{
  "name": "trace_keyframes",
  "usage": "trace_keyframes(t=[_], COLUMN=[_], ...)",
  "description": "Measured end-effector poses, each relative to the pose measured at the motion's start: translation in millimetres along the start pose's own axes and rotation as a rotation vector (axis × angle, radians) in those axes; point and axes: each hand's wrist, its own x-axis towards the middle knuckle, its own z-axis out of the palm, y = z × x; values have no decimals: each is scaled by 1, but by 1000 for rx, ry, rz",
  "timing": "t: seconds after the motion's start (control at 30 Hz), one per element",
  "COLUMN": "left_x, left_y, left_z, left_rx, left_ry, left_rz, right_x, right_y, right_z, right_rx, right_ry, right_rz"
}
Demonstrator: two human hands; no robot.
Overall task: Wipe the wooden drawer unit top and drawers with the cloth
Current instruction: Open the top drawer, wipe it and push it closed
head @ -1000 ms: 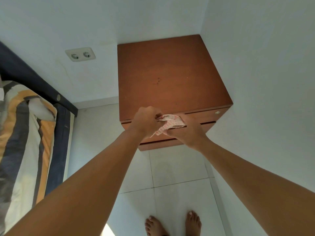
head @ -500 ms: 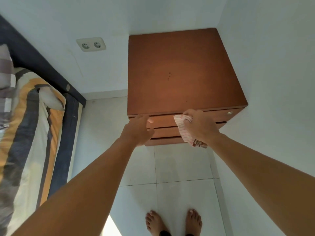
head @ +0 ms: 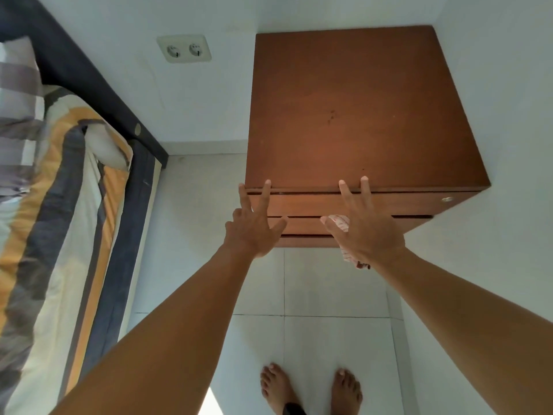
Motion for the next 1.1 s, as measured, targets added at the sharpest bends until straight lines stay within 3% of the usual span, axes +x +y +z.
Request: trace_keyframes(t=[0.17,0.33,0.6,0.97,1.1], left_x=[10,14,15,10,4], left_y=[-11,-23,-26,-20,-17], left_z=[10,12,-10,-31,-30], left_rx=[-183,-211,-1,215,221], left_ry=[-2,-9,-30,-27,-41], left_rz=[29,83,56,71,75], right_x=[-1,-1,2,3,6], right_y=[8,5,9,2,4], right_z=[7,4,4,-18,-39], right_rx=[24,36,44,-37,243], right_ry=[49,19,-2,-181,-225], right_rz=[-46,-31,-57,-10,30])
